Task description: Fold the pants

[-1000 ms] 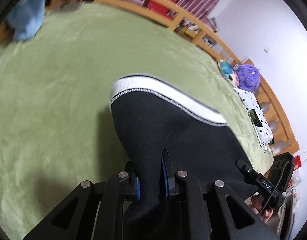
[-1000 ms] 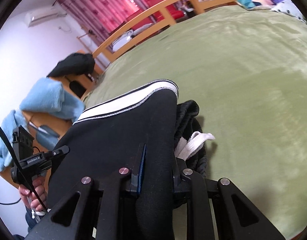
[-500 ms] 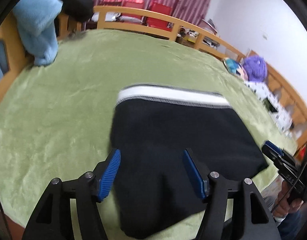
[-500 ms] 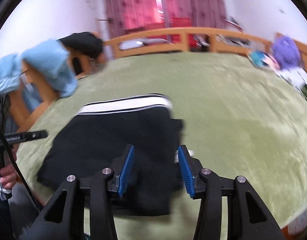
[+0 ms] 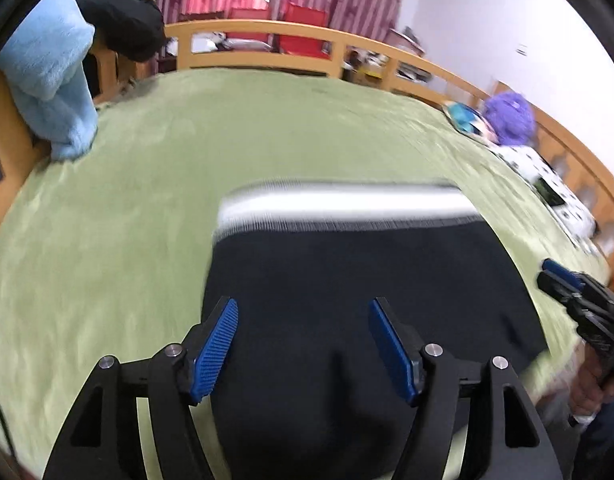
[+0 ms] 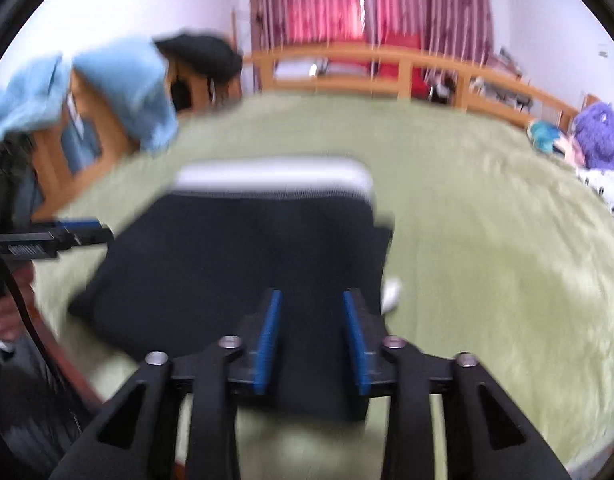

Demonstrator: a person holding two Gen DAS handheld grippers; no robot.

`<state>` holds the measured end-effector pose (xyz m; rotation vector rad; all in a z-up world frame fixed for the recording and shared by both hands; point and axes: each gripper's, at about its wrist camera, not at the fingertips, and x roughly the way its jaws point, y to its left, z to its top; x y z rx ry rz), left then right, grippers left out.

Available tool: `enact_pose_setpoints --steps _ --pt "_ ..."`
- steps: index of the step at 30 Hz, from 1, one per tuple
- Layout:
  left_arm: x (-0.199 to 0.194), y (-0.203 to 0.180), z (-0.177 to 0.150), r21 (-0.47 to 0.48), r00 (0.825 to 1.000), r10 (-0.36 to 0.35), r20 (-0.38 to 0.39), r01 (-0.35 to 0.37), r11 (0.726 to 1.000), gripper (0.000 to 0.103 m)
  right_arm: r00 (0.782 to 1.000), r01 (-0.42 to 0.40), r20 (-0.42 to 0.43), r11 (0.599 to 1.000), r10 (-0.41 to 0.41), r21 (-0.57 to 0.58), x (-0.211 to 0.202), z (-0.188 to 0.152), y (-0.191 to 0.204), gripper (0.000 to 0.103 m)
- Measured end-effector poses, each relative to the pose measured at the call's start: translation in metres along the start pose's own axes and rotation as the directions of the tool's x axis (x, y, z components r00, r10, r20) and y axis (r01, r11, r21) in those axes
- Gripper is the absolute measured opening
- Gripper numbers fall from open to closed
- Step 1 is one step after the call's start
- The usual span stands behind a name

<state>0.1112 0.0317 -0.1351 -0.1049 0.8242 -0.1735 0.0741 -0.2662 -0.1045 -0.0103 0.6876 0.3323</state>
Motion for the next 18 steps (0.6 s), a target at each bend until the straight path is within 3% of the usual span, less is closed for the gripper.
enact_pose_setpoints --steps 4,6,8,12,16,18 --pt "0.051 -0.002 0.032 -0.024 0.998 -0.033 -0.051 0.032 0.999 0.066 0.999 -0.032 -0.029 0.999 0.033 0.033 0.057 0.041 -0.013 0.04" --pt "0.079 0.001 0.035 -0.015 0.996 0.011 -0.09 -0.012 1.0 0.066 0.996 -0.043 -0.079 0.999 0.045 0.019 0.085 0.045 -0.012 0.039" --pt "0.103 0.011 0.032 -0.035 0.99 0.056 -0.133 -0.061 0.998 0.066 0.986 0.01 -0.168 1.0 -0.01 -0.002 0.119 0.036 -0.017 0.03" --pt "0.107 0.023 0.035 -0.111 0.99 0.031 -0.138 -0.047 0.993 0.068 0.99 0.029 -0.136 0.999 -0.026 0.015 0.128 0.026 -0.025 0.03" --pt "0.092 0.019 0.032 -0.111 0.983 0.078 -0.167 -0.097 0.989 0.066 0.984 0.081 -0.162 0.997 -0.077 0.018 0.122 0.032 -0.018 0.03" --pt "0.07 0.018 0.025 -0.147 0.987 0.051 -0.155 -0.075 0.986 0.067 0.981 0.125 -0.159 0.991 -0.116 0.051 0.106 0.032 -0.017 0.038"
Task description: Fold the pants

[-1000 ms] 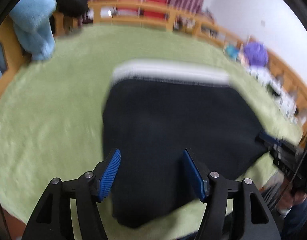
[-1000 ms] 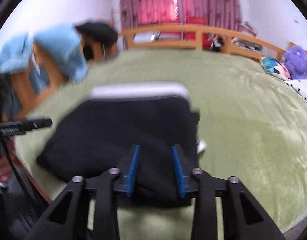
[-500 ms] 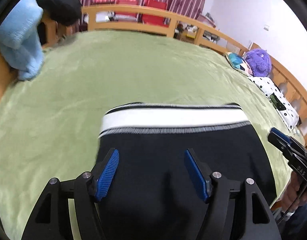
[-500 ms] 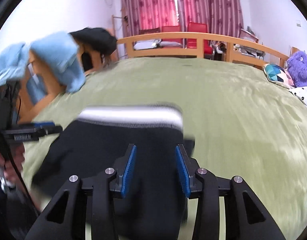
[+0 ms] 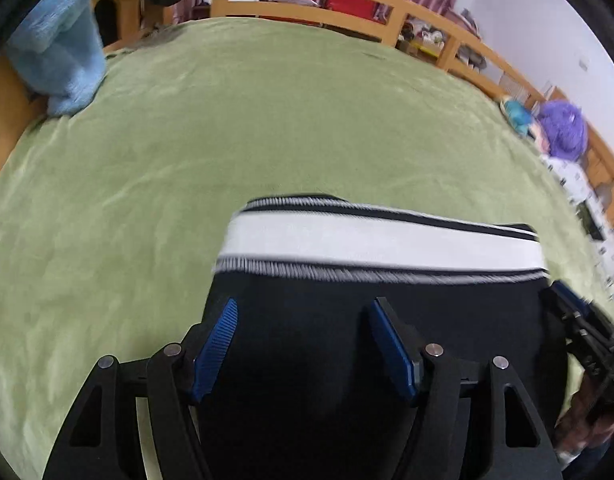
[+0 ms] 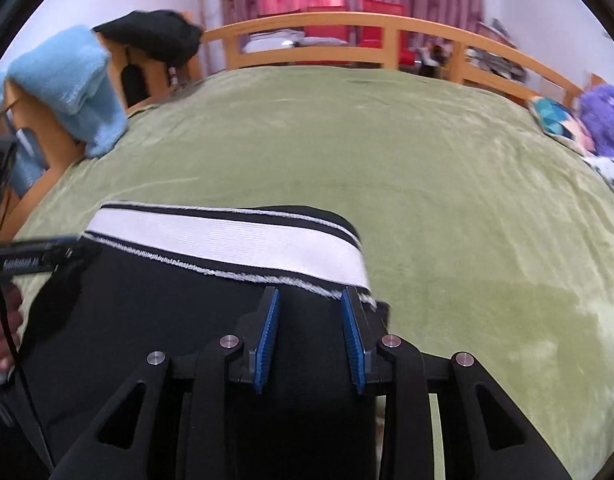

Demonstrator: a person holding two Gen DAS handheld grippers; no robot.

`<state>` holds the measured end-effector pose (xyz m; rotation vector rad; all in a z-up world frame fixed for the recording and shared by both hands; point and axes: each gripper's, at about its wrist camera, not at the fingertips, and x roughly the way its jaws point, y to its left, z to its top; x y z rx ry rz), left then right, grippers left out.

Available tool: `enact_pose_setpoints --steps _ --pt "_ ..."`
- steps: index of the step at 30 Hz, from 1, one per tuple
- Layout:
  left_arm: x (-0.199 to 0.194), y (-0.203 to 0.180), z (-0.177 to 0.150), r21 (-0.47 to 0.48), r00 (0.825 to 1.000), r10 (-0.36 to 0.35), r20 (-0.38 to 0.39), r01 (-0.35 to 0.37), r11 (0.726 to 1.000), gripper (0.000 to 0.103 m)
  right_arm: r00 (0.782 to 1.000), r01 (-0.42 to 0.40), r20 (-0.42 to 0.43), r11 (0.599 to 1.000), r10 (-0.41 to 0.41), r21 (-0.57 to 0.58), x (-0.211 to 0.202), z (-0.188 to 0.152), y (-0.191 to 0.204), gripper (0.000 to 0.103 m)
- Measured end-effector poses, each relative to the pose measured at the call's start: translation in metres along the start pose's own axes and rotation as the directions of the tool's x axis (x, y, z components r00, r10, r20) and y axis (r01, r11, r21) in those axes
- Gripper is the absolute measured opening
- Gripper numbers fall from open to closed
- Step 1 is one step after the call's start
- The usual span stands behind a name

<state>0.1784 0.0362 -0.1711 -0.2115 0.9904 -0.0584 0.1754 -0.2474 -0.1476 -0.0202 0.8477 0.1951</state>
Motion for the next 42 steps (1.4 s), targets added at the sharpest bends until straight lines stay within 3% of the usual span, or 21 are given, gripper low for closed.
enact_pose_setpoints --steps 6,9,13,16,21,23,24,31,42 --pt "-0.083 -0.023 -0.047 0.035 0.995 0.012 0.095 -0.015 0.999 0.073 0.999 0.043 0.011 0.999 -0.043 0.006 -0.077 -0.022 0.016 0.047" --pt "-0.124 -0.029 -0.062 0.023 0.993 -0.017 0.117 0.014 1.0 0.075 0.997 0.053 0.049 0.999 -0.053 0.003 -0.128 -0.024 0.028 0.059" --pt "-0.179 -0.043 -0.084 0.079 0.984 0.021 0.179 -0.036 0.996 0.087 0.99 0.036 0.137 0.998 -0.041 0.043 -0.194 -0.044 0.031 0.075" --pt "-0.21 -0.049 -0.092 0.062 0.978 0.023 0.205 -0.036 0.997 0.09 0.991 0.038 0.122 0.997 -0.047 0.071 -0.219 -0.057 0.028 0.076" --pt "-0.24 -0.064 -0.104 0.099 0.972 0.033 0.234 -0.058 0.993 0.094 0.993 0.037 0.102 0.992 -0.05 0.124 -0.251 -0.055 0.029 0.078" --pt "-0.249 -0.07 -0.107 0.1 0.966 0.037 0.255 -0.065 0.993 0.098 0.991 0.045 0.121 0.993 -0.058 0.112 -0.261 -0.055 0.034 0.099" --pt "-0.253 -0.072 -0.107 0.098 0.965 0.034 0.261 -0.061 0.993 0.098 0.988 0.058 0.138 0.993 -0.072 0.098 -0.266 -0.057 0.038 0.102" --pt "-0.27 -0.09 -0.118 0.114 0.956 0.021 0.294 -0.056 0.992 0.099 0.984 0.069 0.156 0.991 -0.087 0.118 -0.279 -0.065 0.042 0.103" --pt "-0.265 -0.092 -0.121 0.109 0.959 0.027 0.282 -0.06 0.992 0.098 0.98 0.095 0.166 0.989 -0.113 0.11 -0.285 -0.069 0.045 0.103"
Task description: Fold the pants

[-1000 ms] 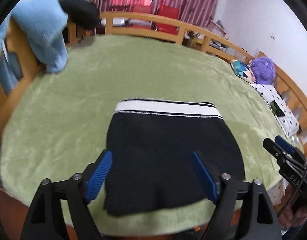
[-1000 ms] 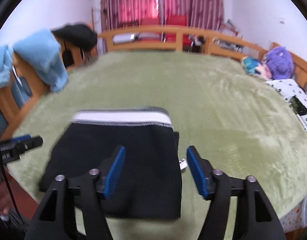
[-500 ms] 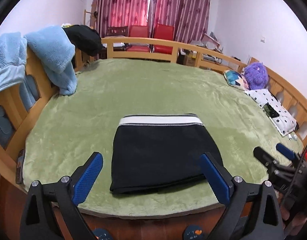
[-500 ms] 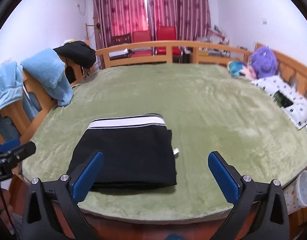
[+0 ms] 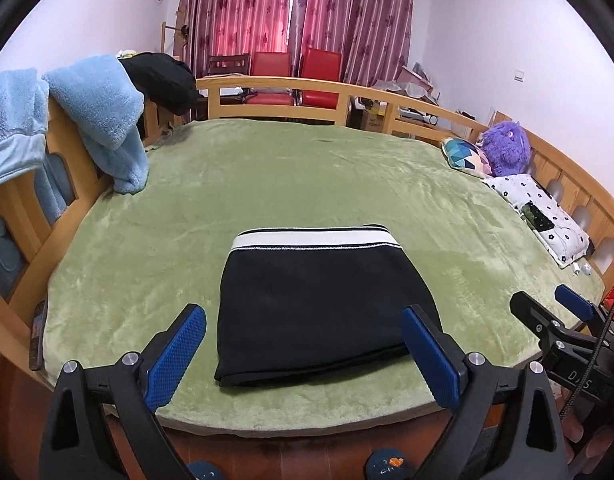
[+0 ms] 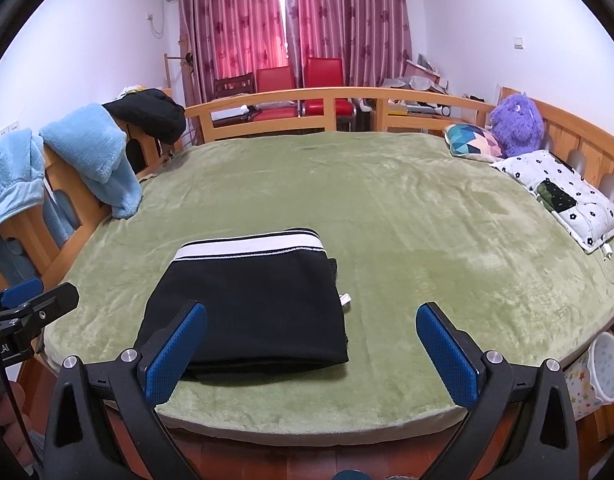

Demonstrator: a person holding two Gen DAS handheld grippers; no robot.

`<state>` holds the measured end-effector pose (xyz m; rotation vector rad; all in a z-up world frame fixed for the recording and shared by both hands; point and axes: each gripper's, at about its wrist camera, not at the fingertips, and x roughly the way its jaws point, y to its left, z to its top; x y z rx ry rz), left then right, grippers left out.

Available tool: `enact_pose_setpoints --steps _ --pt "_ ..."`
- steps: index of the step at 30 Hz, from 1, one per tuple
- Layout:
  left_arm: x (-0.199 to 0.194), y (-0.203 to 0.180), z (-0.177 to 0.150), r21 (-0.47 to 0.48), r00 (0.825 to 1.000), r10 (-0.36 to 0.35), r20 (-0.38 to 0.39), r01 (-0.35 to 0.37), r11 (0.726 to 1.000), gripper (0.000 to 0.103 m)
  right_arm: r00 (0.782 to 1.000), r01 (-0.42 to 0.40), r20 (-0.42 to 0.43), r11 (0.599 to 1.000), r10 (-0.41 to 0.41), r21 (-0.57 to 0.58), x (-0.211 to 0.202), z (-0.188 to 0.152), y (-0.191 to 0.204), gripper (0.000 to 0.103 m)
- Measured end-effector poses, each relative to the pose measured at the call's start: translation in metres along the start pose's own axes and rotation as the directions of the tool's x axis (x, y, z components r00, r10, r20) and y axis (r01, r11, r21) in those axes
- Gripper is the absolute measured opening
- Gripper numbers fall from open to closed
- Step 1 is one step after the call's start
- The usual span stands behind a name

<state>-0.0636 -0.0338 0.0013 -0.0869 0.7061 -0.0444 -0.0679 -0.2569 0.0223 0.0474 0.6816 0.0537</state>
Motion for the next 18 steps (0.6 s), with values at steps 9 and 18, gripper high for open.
enact_pose_setpoints --steps 9,18 --pt "-0.0047 -0.0038 0.0011 -0.006 1.0 0.001 0.015 -0.001 1.0 0.099 1.0 0.001 0.002 1.0 -0.001 0.002 0.0007 -0.0012 -0.0011 0.103" --pt "-0.0068 -0.001 0.0021 -0.022 1.0 0.002 0.018 -0.001 1.0 0.098 1.0 -0.002 -0.001 1.0 0.002 -0.006 0.0024 -0.0025 0.0003 0.103"
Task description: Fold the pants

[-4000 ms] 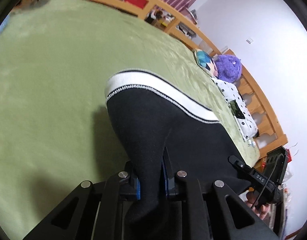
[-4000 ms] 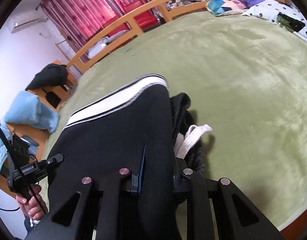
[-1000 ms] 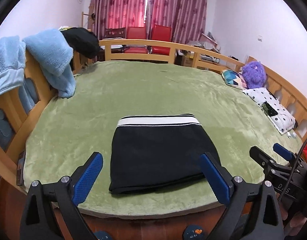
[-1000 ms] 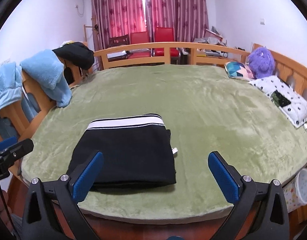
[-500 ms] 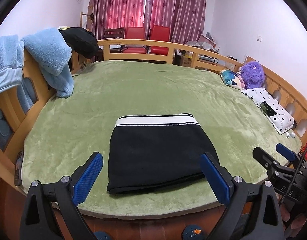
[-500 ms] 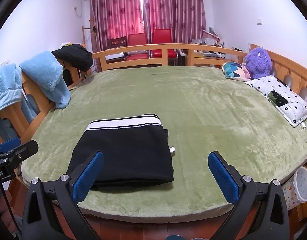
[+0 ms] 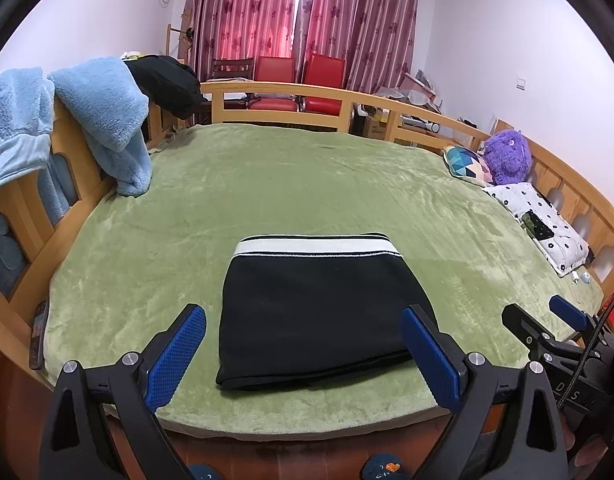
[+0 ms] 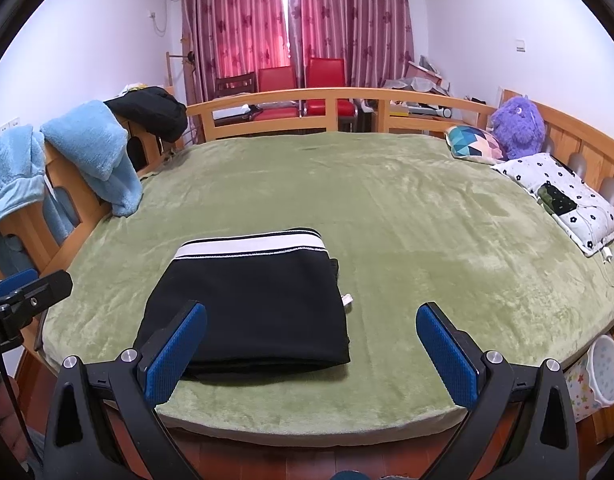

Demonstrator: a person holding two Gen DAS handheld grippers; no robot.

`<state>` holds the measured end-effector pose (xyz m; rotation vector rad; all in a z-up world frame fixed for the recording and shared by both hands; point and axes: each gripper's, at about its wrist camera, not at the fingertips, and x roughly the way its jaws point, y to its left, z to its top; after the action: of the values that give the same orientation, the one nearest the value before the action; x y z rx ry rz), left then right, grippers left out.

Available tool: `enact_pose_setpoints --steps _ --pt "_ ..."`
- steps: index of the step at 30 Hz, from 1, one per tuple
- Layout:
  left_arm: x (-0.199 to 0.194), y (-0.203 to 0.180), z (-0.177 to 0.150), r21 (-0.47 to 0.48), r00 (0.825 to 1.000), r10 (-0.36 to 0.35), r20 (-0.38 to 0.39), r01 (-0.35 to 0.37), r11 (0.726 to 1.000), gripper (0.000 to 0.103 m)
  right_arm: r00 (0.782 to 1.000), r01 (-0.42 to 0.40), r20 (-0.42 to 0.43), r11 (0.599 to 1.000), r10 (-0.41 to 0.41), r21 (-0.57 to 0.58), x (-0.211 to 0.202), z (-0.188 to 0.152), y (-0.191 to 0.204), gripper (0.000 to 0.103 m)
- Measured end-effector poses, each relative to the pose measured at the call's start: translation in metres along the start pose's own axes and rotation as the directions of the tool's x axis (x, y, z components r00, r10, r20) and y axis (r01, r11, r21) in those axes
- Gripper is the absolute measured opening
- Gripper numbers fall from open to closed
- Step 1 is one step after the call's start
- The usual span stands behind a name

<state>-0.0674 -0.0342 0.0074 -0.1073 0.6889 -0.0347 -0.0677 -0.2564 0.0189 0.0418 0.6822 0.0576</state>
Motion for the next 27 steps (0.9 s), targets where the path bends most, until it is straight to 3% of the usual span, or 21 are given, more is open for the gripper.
enact_pose_setpoints --steps 27 --pt "-0.0015 0.0025 -0.002 -0.003 1.0 0.002 -0.002 -0.002 1.0 0.098 1.0 0.005 0.003 1.0 -0.004 -0.006 -0.0016 -0.0012 -0.0006 0.103"
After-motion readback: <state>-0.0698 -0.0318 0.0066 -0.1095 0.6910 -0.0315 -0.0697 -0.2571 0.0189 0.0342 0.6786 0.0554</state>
